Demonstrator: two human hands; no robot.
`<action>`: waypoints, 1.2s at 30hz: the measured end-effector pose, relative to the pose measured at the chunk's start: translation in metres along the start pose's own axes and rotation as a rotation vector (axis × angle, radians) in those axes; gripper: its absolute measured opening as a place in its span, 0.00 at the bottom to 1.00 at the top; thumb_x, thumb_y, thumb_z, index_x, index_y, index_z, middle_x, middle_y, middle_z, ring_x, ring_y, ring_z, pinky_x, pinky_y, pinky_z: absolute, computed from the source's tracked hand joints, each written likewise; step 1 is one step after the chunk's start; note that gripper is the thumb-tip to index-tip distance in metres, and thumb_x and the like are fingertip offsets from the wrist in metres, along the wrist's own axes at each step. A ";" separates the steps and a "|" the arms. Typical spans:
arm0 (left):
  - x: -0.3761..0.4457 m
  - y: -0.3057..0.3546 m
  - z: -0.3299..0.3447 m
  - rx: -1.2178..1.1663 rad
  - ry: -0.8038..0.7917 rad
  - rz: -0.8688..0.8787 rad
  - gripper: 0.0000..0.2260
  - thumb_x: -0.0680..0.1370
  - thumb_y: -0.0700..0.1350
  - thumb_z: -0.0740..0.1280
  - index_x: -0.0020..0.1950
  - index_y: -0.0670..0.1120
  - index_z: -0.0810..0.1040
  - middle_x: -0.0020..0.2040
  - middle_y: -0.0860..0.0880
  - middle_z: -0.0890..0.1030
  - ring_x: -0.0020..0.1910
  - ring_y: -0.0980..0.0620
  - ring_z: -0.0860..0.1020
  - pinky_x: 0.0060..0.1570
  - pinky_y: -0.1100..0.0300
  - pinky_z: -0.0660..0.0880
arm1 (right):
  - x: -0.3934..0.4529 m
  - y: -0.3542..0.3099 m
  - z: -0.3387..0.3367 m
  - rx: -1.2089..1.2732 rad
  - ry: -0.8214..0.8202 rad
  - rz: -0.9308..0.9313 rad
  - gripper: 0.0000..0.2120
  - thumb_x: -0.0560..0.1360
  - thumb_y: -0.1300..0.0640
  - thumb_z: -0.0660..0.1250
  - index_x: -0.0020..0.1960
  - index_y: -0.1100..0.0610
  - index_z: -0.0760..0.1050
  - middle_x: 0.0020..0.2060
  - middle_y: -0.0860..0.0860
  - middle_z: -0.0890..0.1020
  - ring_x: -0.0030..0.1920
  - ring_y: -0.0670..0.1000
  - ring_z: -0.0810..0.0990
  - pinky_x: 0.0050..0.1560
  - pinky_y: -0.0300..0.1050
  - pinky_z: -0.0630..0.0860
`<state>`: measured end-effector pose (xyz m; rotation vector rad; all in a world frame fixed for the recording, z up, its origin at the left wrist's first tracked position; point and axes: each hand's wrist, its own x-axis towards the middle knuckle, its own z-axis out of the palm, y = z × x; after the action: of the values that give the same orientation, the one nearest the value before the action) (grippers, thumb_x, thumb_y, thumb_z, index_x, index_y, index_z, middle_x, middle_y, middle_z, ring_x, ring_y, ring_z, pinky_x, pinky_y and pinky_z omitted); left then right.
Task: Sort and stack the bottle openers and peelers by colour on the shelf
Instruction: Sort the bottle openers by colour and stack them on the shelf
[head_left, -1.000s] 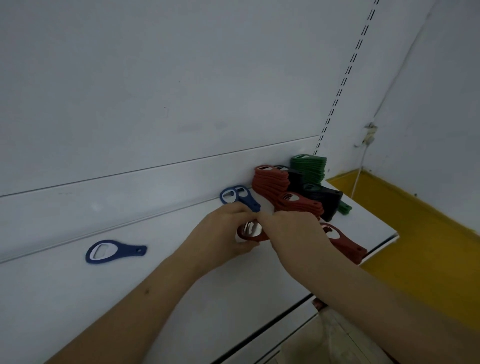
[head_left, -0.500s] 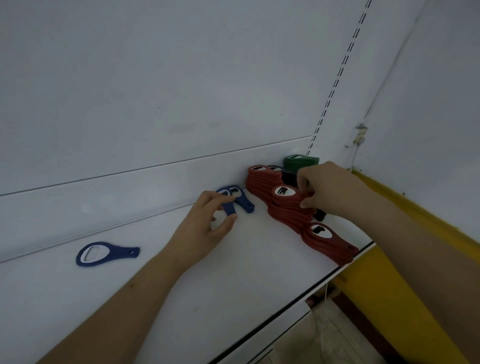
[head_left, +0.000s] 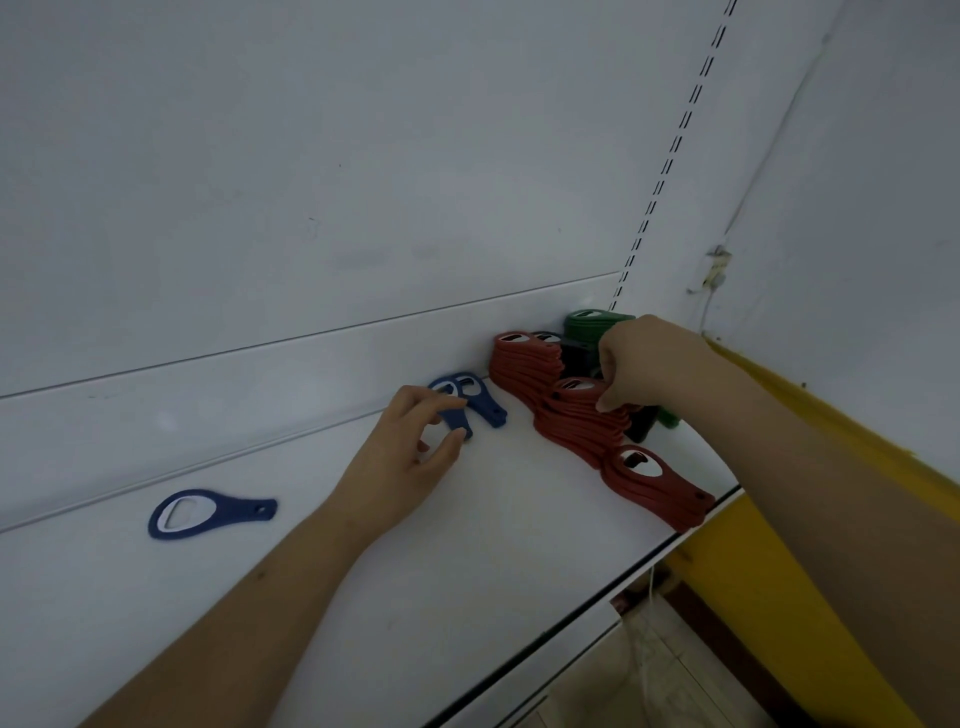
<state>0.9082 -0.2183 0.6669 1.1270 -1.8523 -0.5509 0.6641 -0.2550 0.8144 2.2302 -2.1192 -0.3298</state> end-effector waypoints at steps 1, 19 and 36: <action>0.000 0.000 0.000 -0.001 -0.002 -0.002 0.14 0.80 0.44 0.66 0.66 0.52 0.76 0.59 0.55 0.71 0.58 0.62 0.73 0.49 0.71 0.72 | 0.001 0.000 0.001 0.000 -0.001 0.004 0.19 0.66 0.47 0.78 0.49 0.55 0.76 0.46 0.52 0.79 0.50 0.53 0.79 0.47 0.48 0.79; -0.001 0.000 0.000 0.053 -0.036 -0.020 0.12 0.81 0.43 0.65 0.64 0.53 0.77 0.58 0.57 0.72 0.56 0.62 0.74 0.48 0.71 0.72 | -0.016 -0.008 -0.004 0.126 0.213 0.017 0.20 0.72 0.45 0.72 0.55 0.56 0.72 0.48 0.53 0.77 0.49 0.53 0.76 0.44 0.46 0.73; -0.176 0.058 -0.170 0.650 0.592 -0.533 0.09 0.81 0.52 0.62 0.59 0.55 0.78 0.54 0.60 0.76 0.50 0.61 0.77 0.50 0.60 0.77 | -0.078 -0.329 -0.091 1.172 0.562 -1.136 0.18 0.80 0.42 0.61 0.63 0.53 0.72 0.55 0.46 0.80 0.53 0.45 0.79 0.56 0.47 0.78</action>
<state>1.0613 -0.0261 0.7178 1.9864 -1.2123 0.1412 1.0009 -0.1675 0.8530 3.1737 -0.5011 1.6822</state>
